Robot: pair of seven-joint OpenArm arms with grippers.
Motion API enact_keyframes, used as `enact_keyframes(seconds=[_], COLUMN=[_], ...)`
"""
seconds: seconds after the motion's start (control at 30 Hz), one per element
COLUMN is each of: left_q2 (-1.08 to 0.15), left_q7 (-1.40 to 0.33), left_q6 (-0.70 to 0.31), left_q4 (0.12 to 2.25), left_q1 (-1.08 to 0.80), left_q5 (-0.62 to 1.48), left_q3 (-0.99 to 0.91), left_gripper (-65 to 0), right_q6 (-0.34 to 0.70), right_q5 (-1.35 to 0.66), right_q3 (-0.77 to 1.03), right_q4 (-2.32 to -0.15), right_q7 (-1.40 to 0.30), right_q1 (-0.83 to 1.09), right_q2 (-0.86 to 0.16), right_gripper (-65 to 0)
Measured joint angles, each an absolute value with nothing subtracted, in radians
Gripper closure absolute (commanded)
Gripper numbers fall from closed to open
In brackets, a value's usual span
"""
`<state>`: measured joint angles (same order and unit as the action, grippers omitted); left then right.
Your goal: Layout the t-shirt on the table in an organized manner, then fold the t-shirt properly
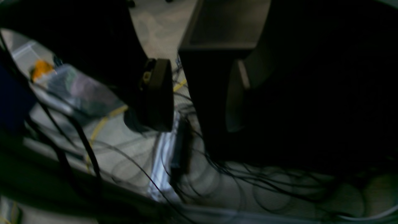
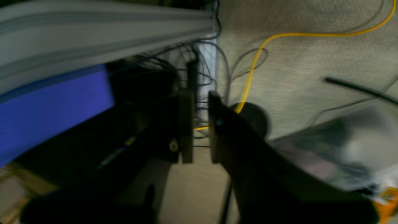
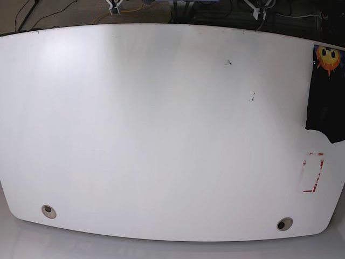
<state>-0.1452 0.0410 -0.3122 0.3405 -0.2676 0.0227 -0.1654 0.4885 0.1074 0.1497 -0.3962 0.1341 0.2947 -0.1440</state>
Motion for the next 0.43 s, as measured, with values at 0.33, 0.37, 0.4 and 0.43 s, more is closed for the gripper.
enact_keyframes(seconds=[0.33,0.37,0.4,0.43], left_q2=[-0.139,-0.138,-0.138,-0.136], left_q7=[0.042,0.038,0.036,0.034], left_q6=[-0.307,-0.307,-0.306,-0.305], left_q4=[0.308,0.306,0.303,0.303], left_q1=[-0.238,-0.237,-0.234,-0.231], left_q5=[0.023,0.023,0.023,0.022], left_q3=[-0.165,-0.165,-0.165,-0.165], left_gripper=[-24.7,-24.7,-24.7,-24.7], right_q6=[0.415,0.415,0.415,0.415], right_q5=[0.136,0.136,0.136,0.136], right_q3=[0.149,0.149,0.149,0.149], right_q4=[-0.337,-0.337,-0.337,-0.337], right_q7=[0.136,0.138,0.138,0.138], right_q1=[0.227,0.225,0.224,0.223], right_q2=[-0.115,-0.112,-0.107,-0.104], right_gripper=[-7.9,-7.9,-7.9,-7.9])
